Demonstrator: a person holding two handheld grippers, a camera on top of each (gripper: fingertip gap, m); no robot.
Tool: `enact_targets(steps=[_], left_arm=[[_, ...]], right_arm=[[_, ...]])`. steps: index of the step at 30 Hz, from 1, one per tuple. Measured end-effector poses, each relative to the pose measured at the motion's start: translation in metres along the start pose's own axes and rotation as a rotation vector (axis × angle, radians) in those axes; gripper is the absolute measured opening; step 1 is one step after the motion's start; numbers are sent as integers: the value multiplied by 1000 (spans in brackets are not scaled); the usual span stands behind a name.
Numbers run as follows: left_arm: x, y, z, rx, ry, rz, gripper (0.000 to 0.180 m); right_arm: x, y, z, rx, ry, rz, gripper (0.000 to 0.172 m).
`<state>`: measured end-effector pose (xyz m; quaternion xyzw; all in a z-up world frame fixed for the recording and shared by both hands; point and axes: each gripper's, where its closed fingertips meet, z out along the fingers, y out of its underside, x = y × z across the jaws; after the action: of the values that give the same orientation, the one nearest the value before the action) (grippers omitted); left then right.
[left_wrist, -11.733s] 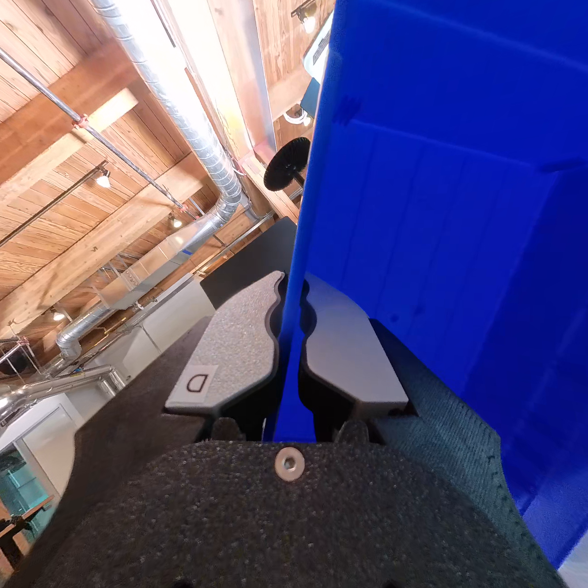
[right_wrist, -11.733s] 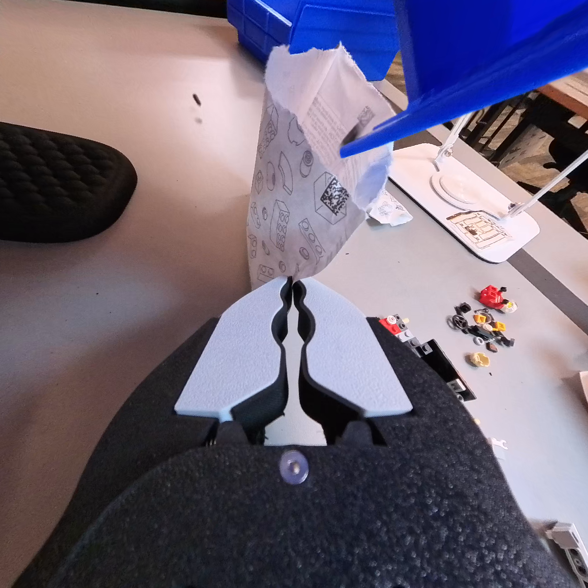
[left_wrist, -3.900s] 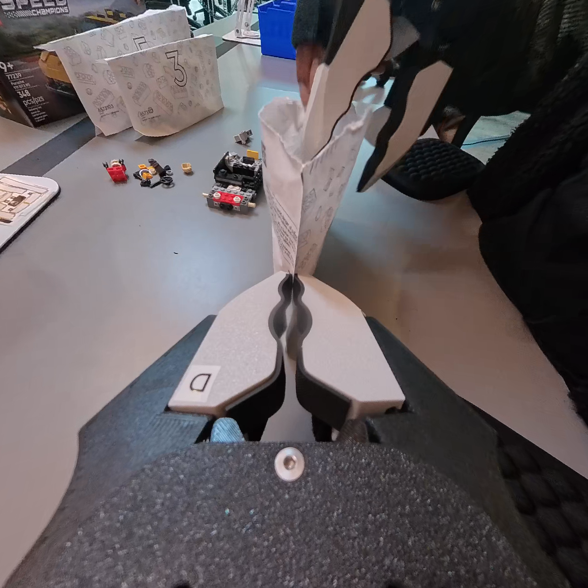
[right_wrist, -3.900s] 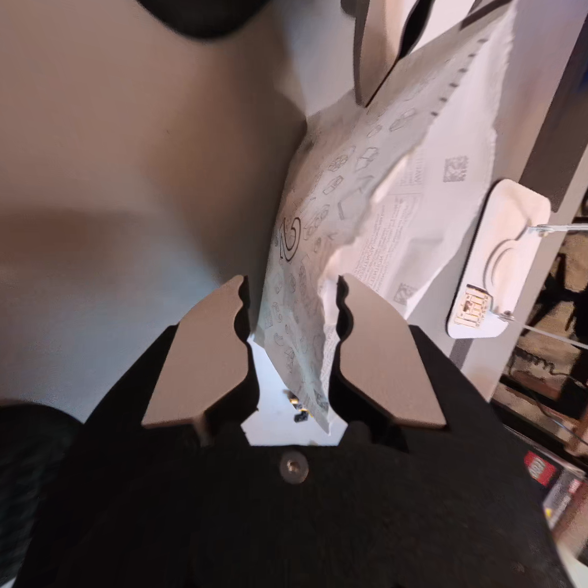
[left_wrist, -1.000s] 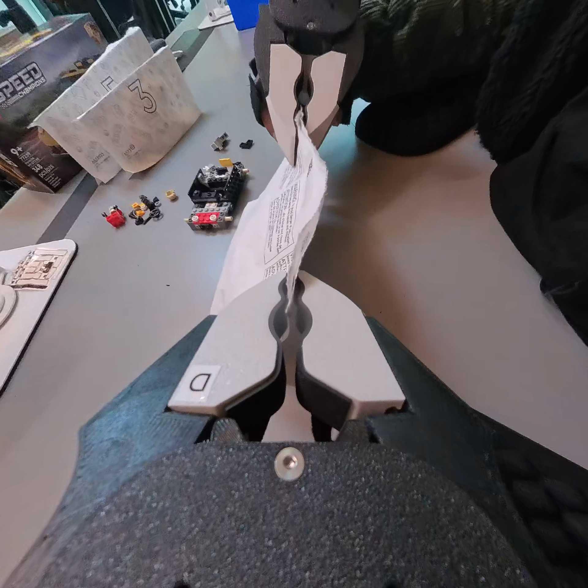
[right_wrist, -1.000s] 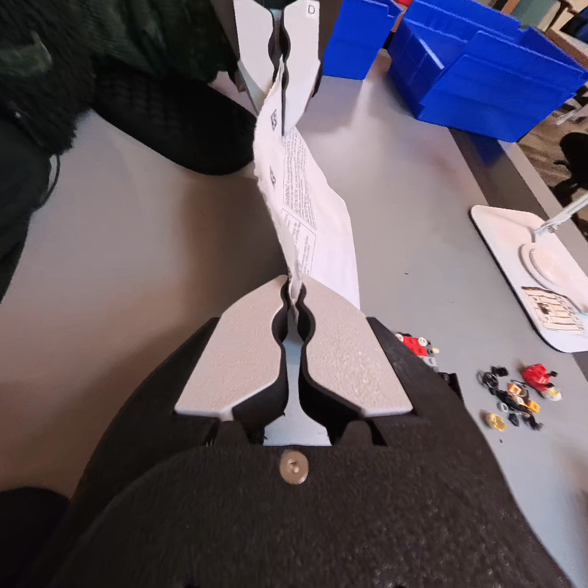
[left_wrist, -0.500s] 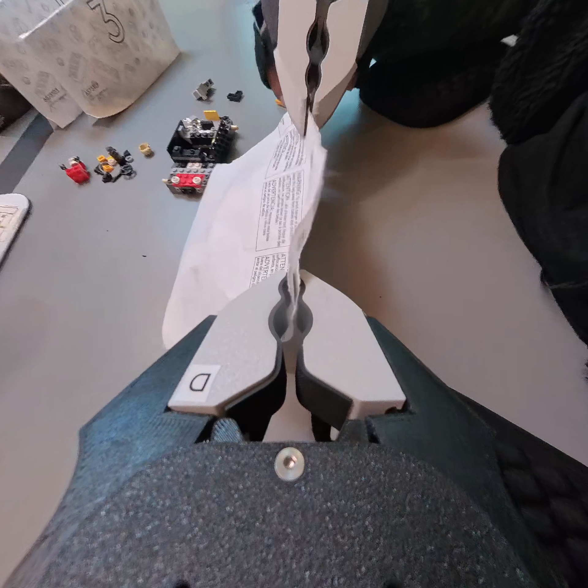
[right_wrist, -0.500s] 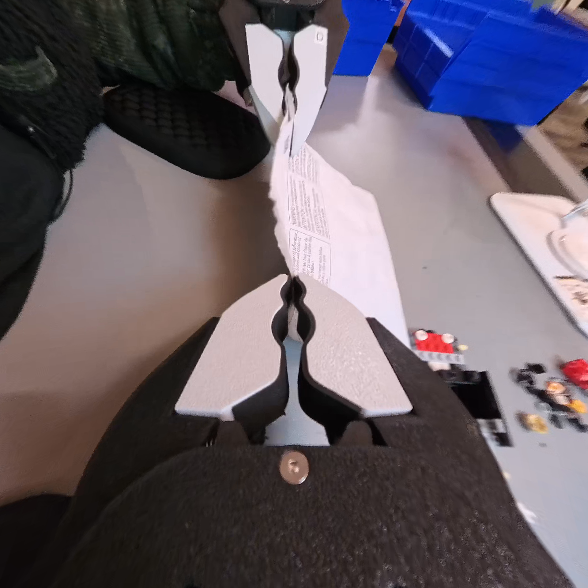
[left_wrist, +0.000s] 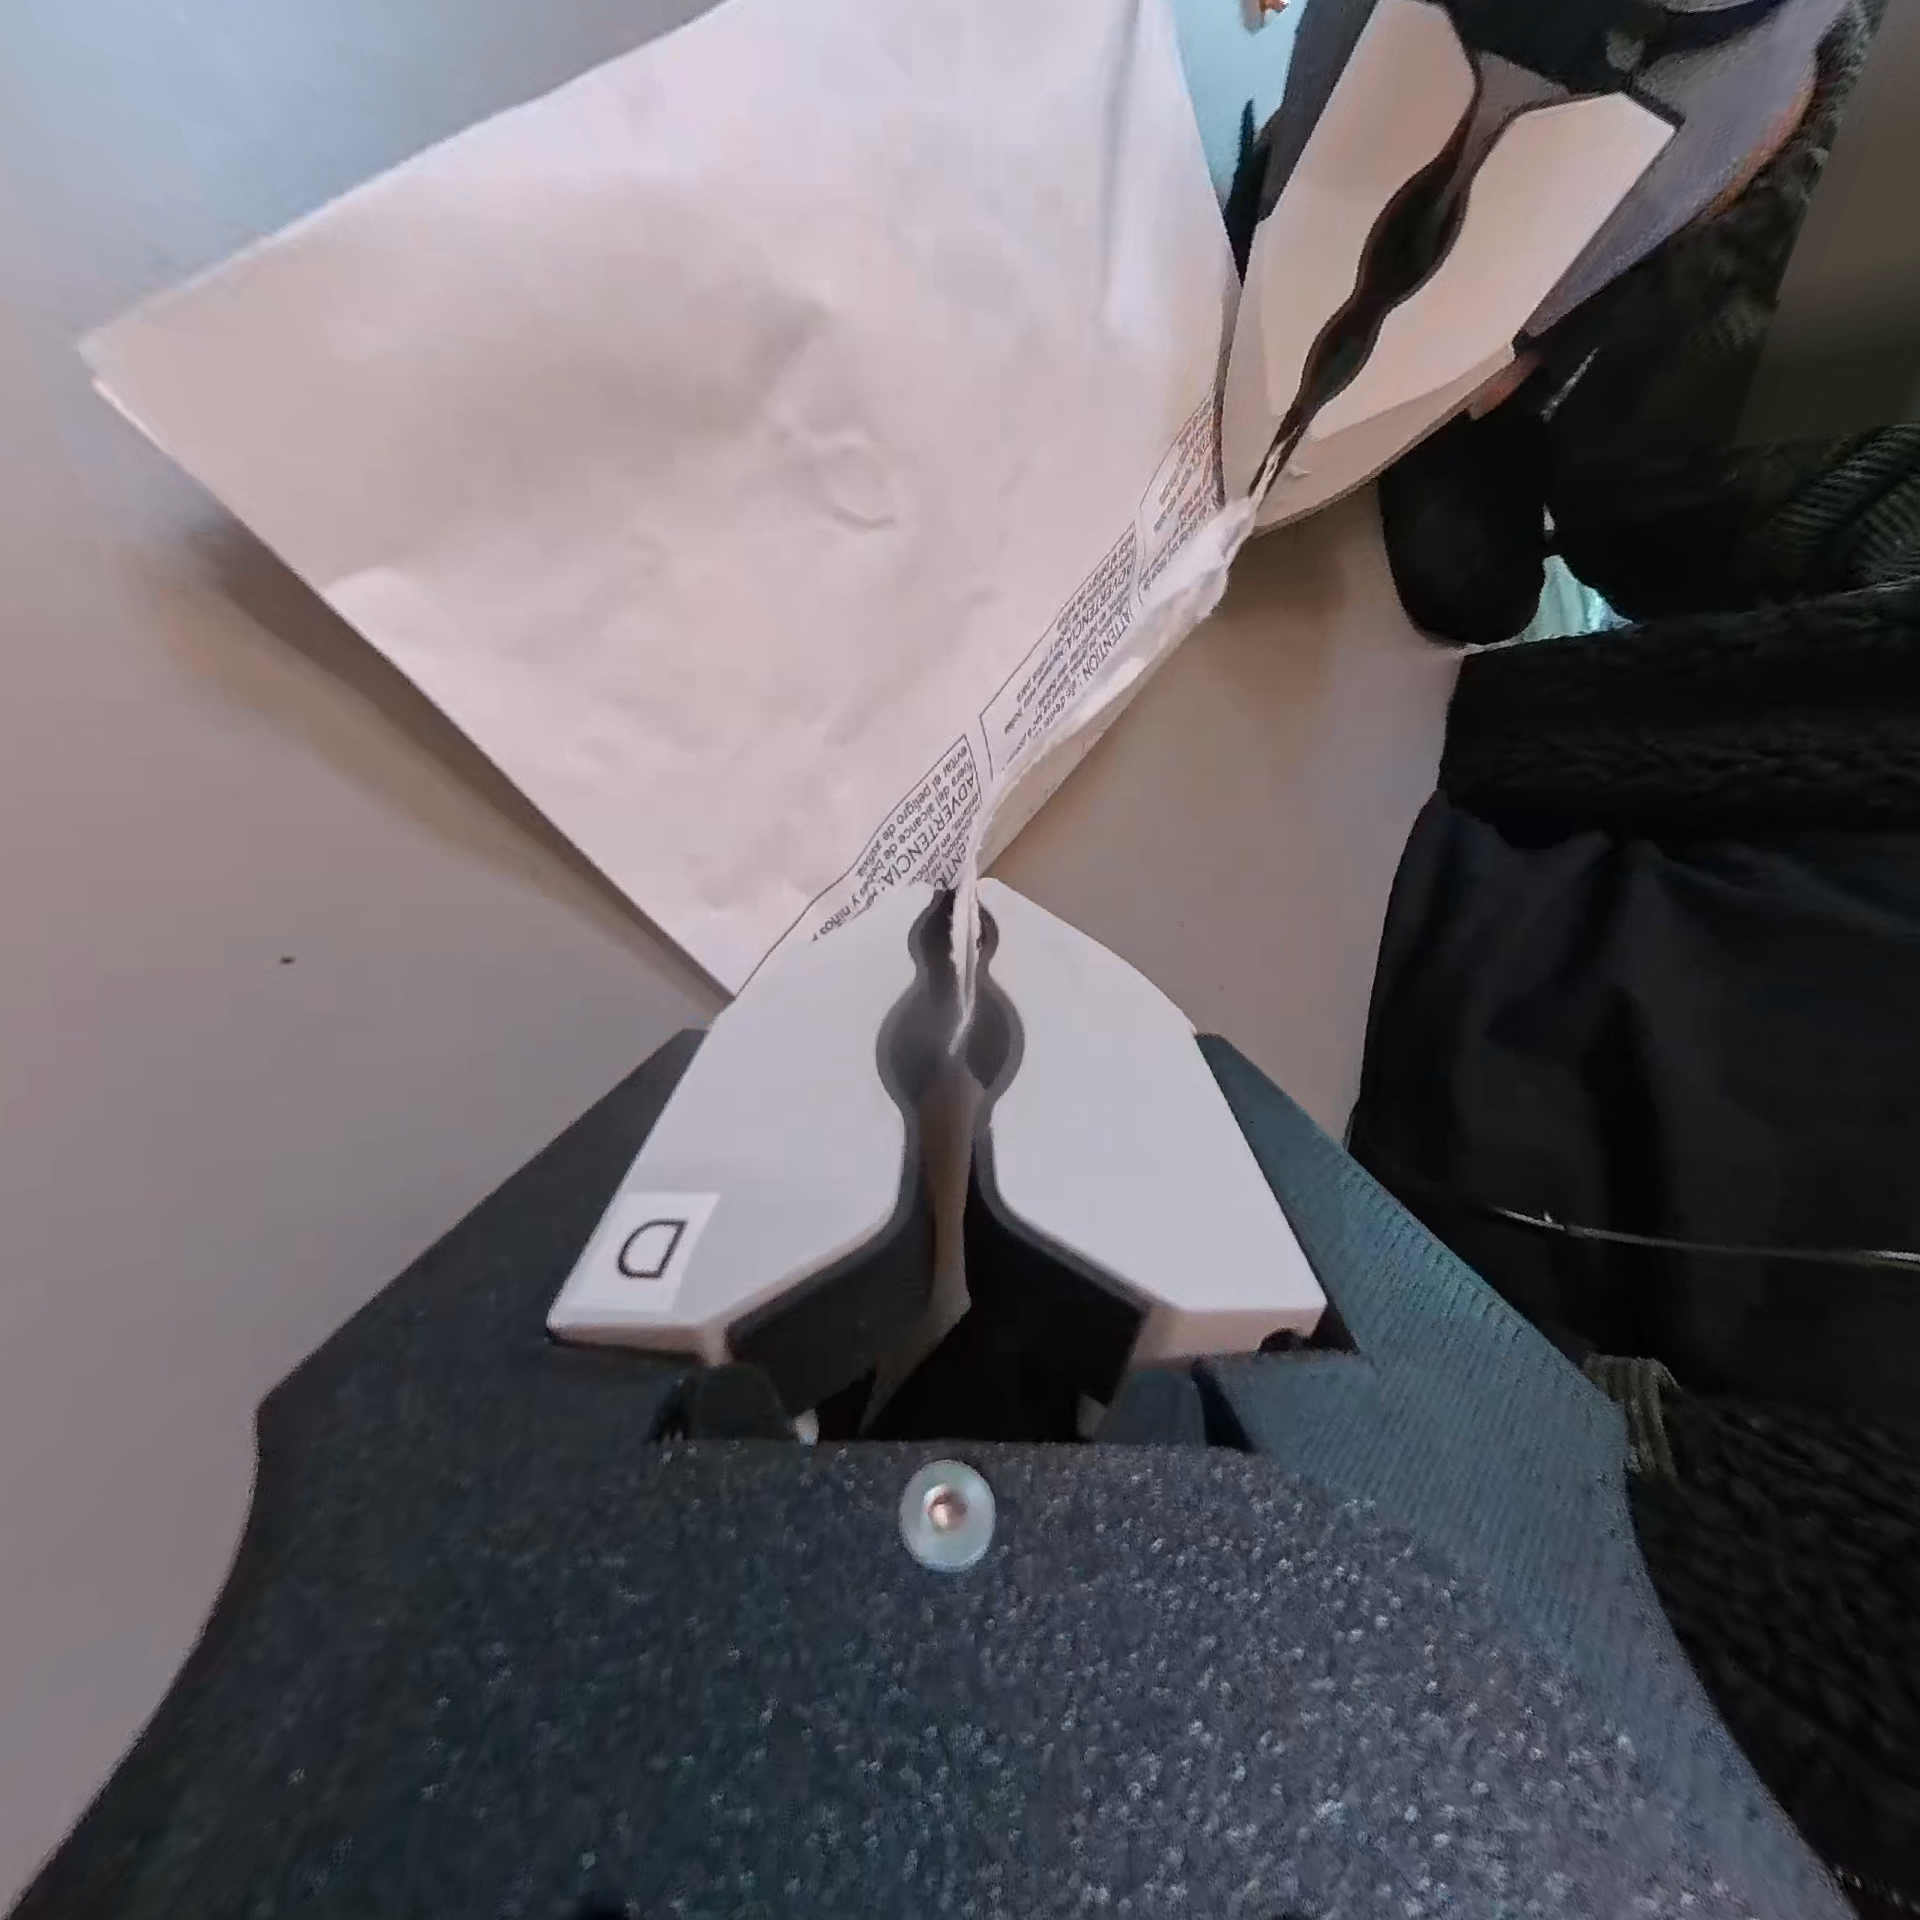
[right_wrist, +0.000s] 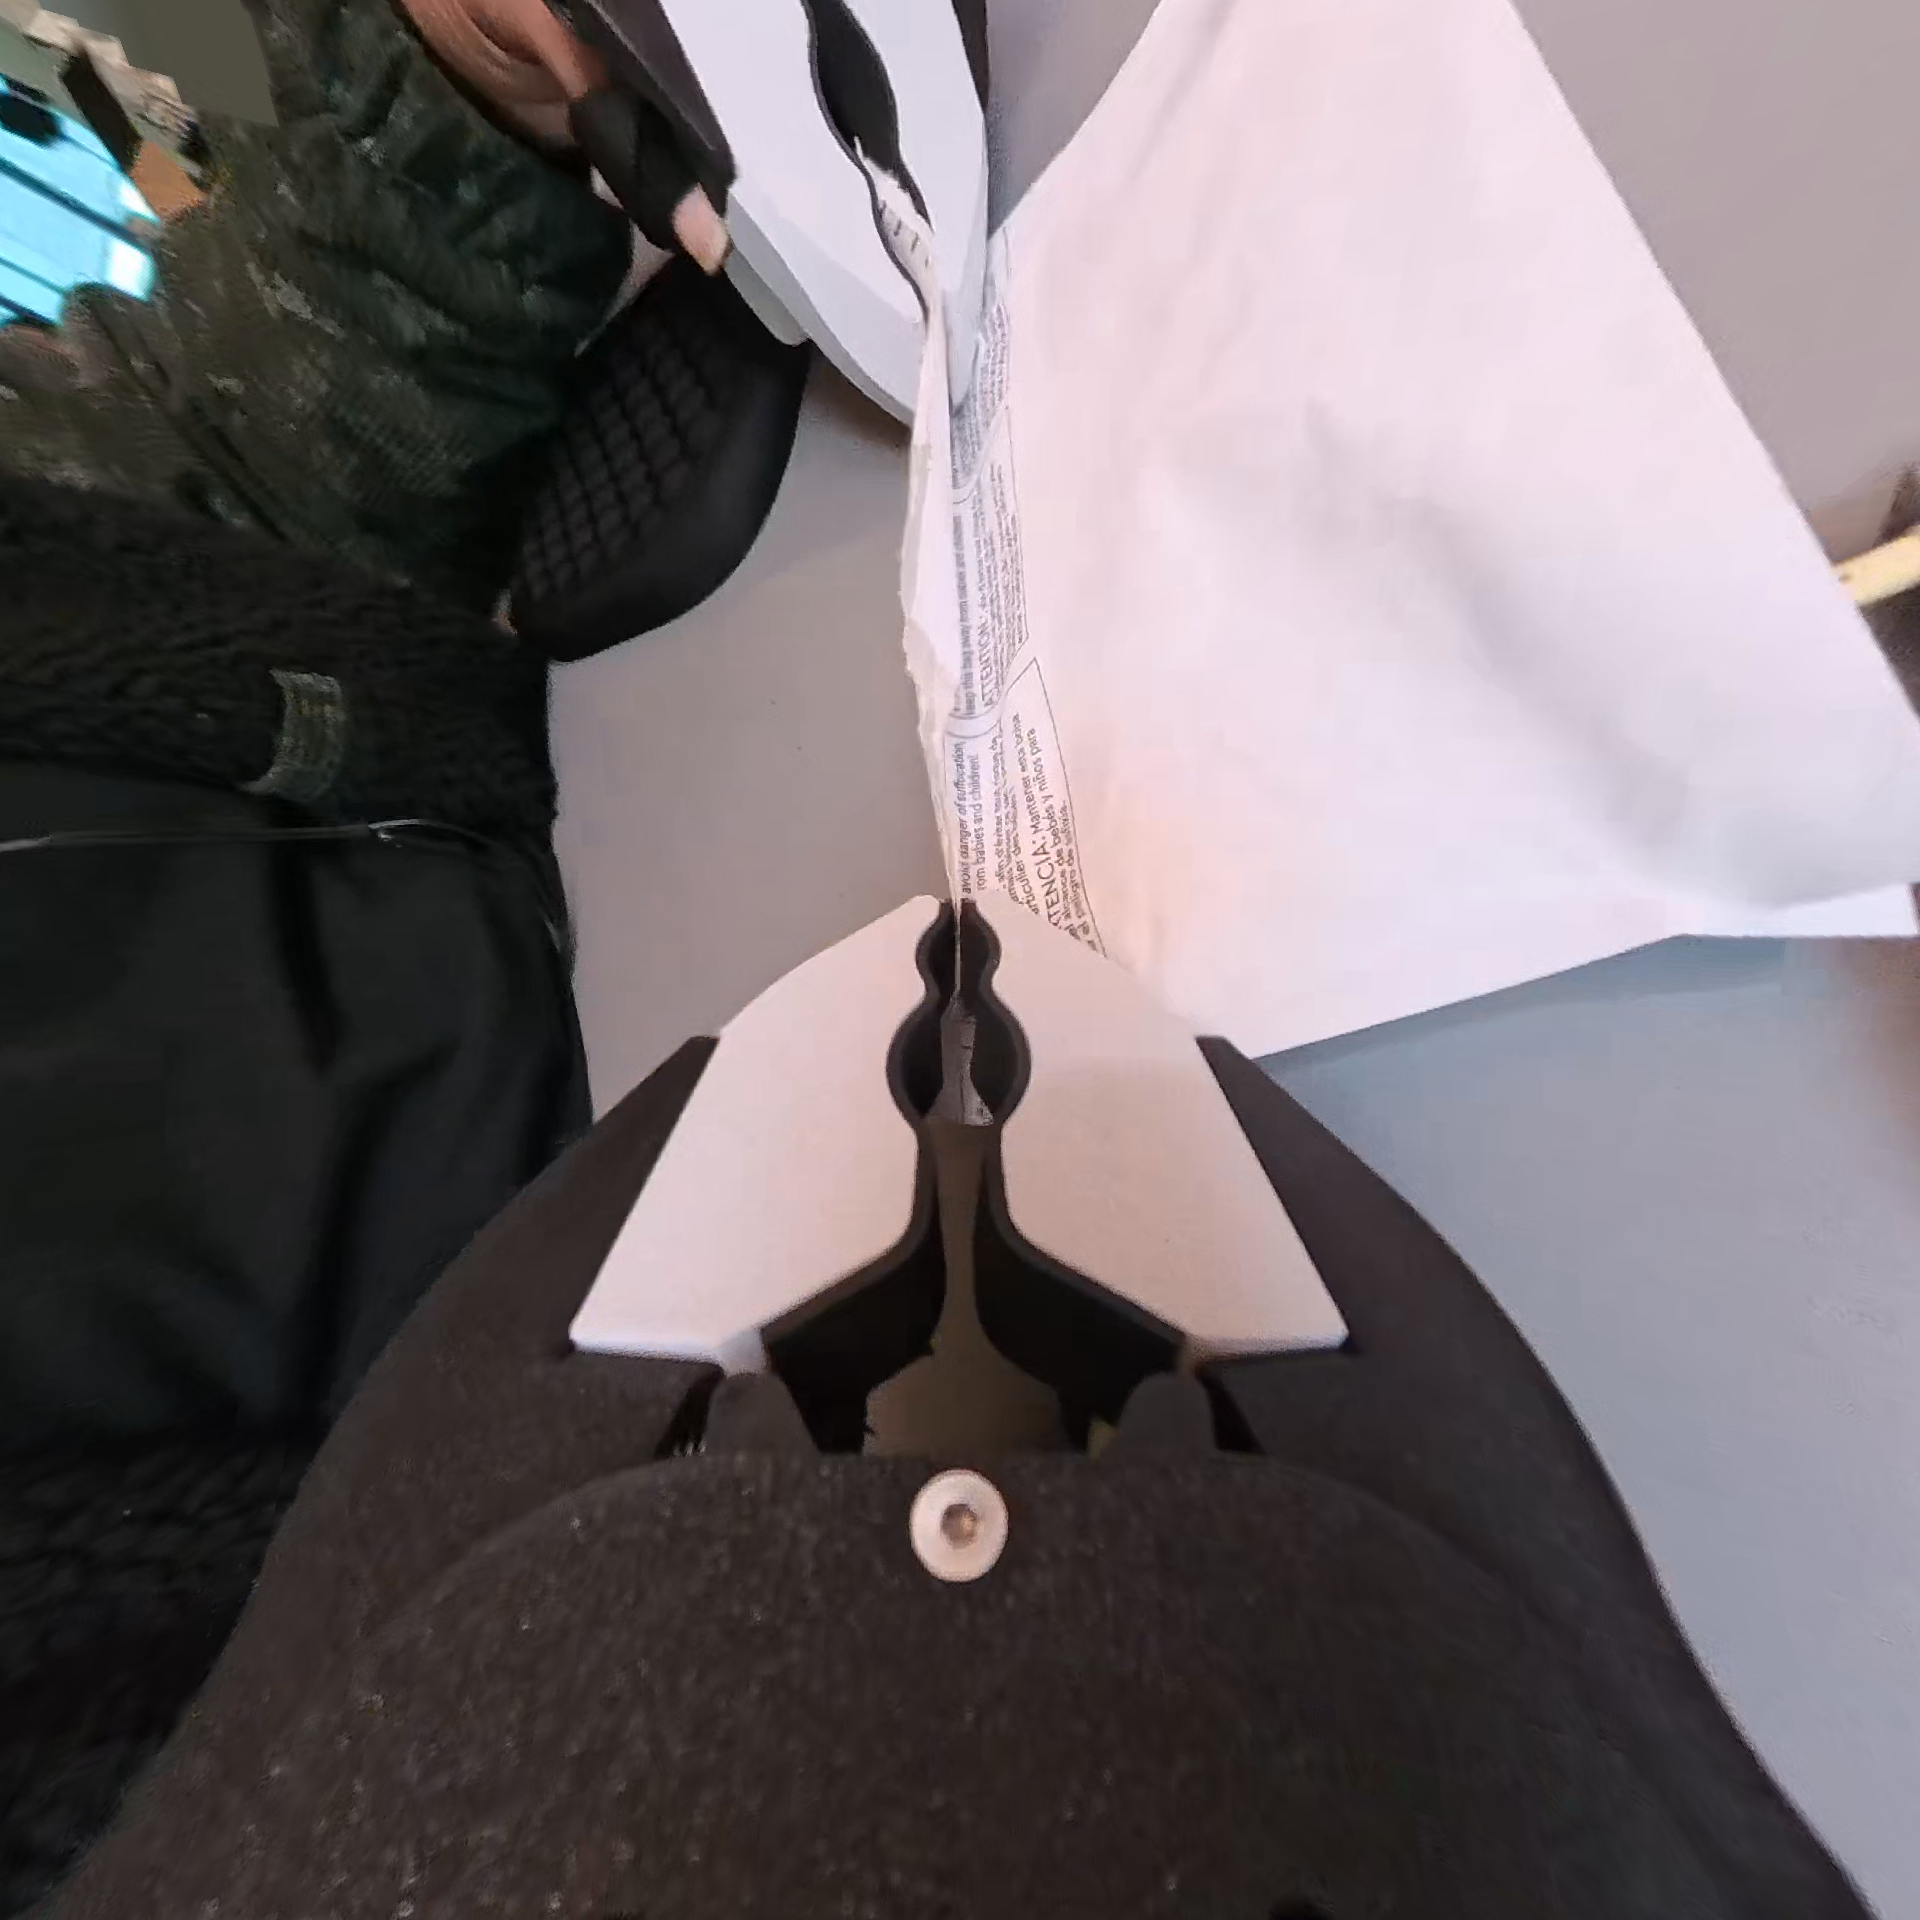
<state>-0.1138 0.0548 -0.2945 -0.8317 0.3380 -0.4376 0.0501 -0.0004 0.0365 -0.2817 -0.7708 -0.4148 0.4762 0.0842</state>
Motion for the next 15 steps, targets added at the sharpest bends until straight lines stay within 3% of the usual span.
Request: enact_targets(steps=[4, 11, 15], left_arm=[[-2, -1, 1, -26, -47, 32, 1], [-2, 0, -6, 13, 22, 83, 1], [8, -4, -14, 63, 123, 104, 1]], right_arm=[[0, 2, 1, -32, 85, -147, 6], [3, -8, -16, 34, 422, -900, 35], [14, -9, -16, -20, 600, -1150, 41]])
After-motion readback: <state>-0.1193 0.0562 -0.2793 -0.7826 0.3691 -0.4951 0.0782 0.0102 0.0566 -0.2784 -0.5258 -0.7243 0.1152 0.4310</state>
